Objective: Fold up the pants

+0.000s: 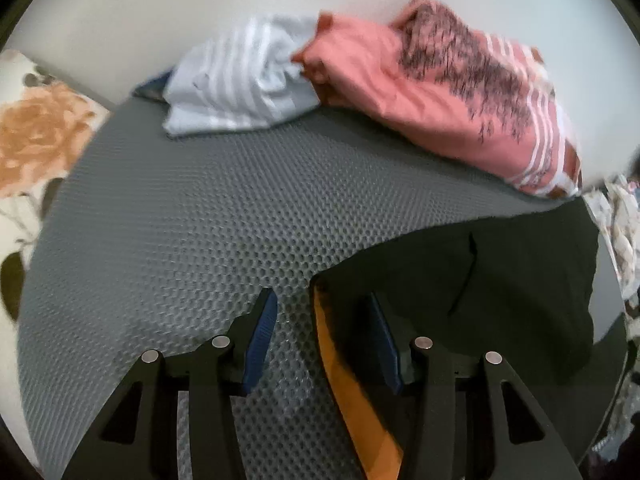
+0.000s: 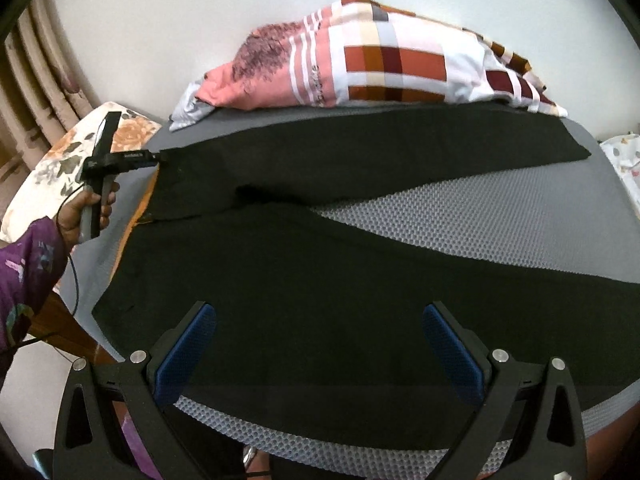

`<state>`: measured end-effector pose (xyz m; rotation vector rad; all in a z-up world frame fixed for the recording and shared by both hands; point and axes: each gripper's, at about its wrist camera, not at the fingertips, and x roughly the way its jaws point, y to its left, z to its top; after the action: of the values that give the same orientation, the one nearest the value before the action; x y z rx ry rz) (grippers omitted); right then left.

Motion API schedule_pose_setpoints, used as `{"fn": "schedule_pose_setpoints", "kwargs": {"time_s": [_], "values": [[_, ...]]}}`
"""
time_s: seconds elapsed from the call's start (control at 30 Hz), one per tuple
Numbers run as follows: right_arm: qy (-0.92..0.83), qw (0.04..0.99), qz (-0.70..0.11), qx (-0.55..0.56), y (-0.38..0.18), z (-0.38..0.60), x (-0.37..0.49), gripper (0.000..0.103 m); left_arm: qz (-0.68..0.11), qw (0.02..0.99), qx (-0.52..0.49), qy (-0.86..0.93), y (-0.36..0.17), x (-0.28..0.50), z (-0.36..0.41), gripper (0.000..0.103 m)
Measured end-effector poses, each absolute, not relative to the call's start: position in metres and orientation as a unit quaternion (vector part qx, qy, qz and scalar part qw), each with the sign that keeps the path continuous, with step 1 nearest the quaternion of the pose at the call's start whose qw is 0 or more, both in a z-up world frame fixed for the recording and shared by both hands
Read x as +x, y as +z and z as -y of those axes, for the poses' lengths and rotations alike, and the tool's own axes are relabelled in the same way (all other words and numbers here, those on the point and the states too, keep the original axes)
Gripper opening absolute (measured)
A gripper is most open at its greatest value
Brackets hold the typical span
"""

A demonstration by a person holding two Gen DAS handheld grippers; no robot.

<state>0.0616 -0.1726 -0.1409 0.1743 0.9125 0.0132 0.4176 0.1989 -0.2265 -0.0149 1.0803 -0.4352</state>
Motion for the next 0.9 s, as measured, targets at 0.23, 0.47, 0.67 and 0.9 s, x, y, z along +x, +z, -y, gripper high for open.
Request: {"fn": "schedule_pose_setpoints", "kwargs": {"time_s": [0.23,0.47,0.67,0.9], "values": [[0.01,0.891,-0.447,0.081,-0.144,0.17,0.067,0.103,-0.518,0.833,-0.024,-0.193,-0.224,0.418,-0.187,0.022],[0.034,0.891,-0.424,0.161,-0.127,0.196,0.091,0.103,-0.443,0.879,-0.028,-0.176,-0.164,0.361,-0.17,0.009],[0.098,0.867,-0.372,0.316,-0.099,0.241,0.141,0.103,-0.334,0.913,-0.009,-0.235,-0.101,0.259,-0.153,0.009],[0.127,0.82,-0.387,0.402,-0.105,0.269,0.227,0.103,-0.314,0.911,-0.004,-0.267,-0.092,0.157,-0.151,0.009]]}}
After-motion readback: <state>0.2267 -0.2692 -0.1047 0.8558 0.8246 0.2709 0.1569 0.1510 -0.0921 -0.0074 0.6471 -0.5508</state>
